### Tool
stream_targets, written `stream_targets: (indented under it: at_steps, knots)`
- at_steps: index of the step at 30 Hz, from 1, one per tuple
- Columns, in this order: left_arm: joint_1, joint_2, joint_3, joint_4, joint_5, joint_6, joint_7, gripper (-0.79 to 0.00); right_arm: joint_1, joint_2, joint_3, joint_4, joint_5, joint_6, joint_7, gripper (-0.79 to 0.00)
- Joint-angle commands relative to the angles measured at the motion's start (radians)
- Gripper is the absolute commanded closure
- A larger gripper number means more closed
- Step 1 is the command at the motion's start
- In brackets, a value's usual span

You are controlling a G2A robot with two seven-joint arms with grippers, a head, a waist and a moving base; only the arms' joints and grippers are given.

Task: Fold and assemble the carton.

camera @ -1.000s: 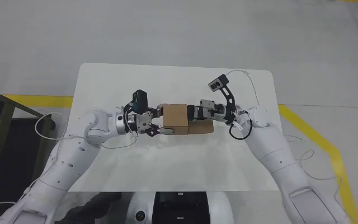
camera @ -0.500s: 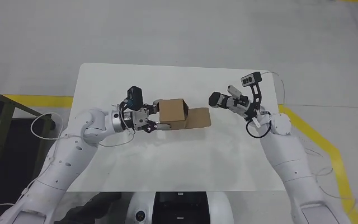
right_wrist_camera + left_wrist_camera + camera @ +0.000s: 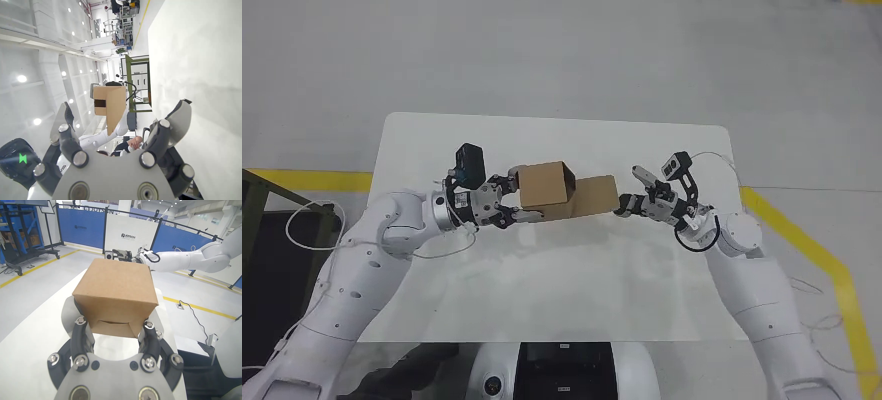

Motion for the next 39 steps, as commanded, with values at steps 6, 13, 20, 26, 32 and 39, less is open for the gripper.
stream_targets:
  at_steps: [6, 13, 20, 26, 32, 39]
  knots:
    - [0.002, -0.004, -0.007, 0.005, -0.005, 0.015, 0.016, -0.376, 0.032, -0.017, -0.048, 0.092, 0.068, 0.019, 0.027, -0.785]
    - [0.005, -0.006, -0.014, 0.010, -0.007, 0.022, 0.021, -0.388, 0.071, -0.037, -0.107, 0.149, 0.088, 0.004, 0.076, -0.730]
    - [0.001, -0.010, -0.004, 0.012, -0.008, 0.023, 0.001, -0.385, 0.100, -0.052, -0.143, 0.173, 0.093, -0.041, 0.110, -0.619]
    - [-0.005, -0.013, 0.009, 0.018, -0.005, 0.020, -0.025, -0.382, 0.107, -0.055, -0.146, 0.167, 0.084, -0.071, 0.111, -0.600]
    - [-0.015, -0.016, 0.026, 0.021, 0.006, 0.024, -0.058, -0.379, 0.108, -0.054, -0.140, 0.143, 0.059, -0.086, 0.098, -0.613]
    - [-0.022, -0.020, 0.042, 0.021, 0.026, 0.031, -0.078, -0.379, 0.102, -0.051, -0.140, 0.103, 0.022, -0.087, 0.089, -0.610]
